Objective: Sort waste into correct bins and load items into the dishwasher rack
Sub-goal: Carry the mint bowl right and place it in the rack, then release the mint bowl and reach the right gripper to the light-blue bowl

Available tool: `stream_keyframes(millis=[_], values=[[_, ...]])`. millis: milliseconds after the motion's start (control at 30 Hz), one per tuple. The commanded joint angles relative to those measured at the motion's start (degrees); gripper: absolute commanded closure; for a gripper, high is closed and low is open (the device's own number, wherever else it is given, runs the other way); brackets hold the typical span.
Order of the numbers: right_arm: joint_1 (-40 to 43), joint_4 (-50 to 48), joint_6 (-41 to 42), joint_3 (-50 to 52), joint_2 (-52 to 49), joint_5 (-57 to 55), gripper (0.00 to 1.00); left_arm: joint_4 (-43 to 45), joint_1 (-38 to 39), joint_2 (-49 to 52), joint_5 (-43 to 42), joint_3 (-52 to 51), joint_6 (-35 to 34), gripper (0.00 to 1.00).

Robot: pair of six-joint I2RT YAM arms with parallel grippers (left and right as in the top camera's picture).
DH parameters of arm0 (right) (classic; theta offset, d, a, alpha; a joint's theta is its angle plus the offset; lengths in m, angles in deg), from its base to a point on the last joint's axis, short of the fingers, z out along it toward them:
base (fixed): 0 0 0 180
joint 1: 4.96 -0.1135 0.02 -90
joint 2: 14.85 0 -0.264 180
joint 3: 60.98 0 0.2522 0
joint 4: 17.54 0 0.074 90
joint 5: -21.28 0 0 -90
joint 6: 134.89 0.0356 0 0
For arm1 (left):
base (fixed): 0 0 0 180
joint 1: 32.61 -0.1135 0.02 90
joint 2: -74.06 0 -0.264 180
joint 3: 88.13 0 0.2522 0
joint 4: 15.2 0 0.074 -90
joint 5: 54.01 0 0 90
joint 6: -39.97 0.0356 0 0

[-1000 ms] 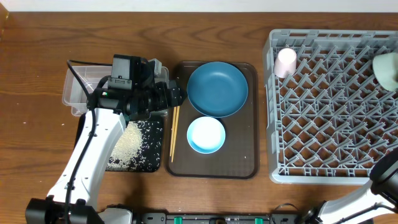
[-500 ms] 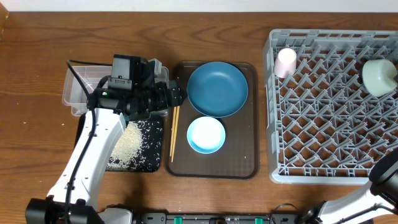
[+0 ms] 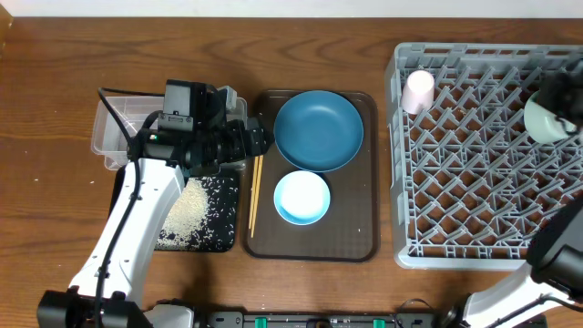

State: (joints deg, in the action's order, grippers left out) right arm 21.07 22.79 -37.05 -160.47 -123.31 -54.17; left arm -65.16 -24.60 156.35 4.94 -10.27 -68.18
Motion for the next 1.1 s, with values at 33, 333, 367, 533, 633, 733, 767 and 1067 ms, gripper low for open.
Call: stream_keyframes(millis=[33,333,367,533,633,733,767,1067], values=[[-9.25,1.03,-0.81,-0.42,2.12,2.95,0.99,-0.24,0.11,-0.07,0.72,-0.13,0.15,0.05],[-31.43,7.23,-0.63,-0.39,2.08,5.38,0.96,-0.24,0.11,-0.07,0.74,-0.13,0.15,0.05],[-33.86,7.85,-0.63,-0.39,2.08,5.40,0.96,-0.24,0.11,-0.07,0.74,-0.13,0.15,0.05],[-44.63,10.62,-0.61,-0.39,2.08,3.76,0.95,-0.20,0.11,-0.07,0.81,-0.13,0.17,0.05],[-49.90,12.39,-0.61,-0.39,2.08,3.28,0.93,4.02,-0.13,-0.11,3.91,-0.07,-0.04,0.05],[-54.25,14.10,-0.61,-0.39,2.08,3.28,0.93,4.33,-2.27,-0.59,9.44,0.57,-0.11,0.05],[-55.93,14.73,-0.61,-0.39,2.08,3.28,0.92,4.33,-3.67,-0.94,10.03,0.76,-0.11,0.05],[-66.97,16.74,-0.70,1.25,2.03,3.21,0.87,2.38,-22.99,-7.08,10.12,1.07,-2.64,0.05]])
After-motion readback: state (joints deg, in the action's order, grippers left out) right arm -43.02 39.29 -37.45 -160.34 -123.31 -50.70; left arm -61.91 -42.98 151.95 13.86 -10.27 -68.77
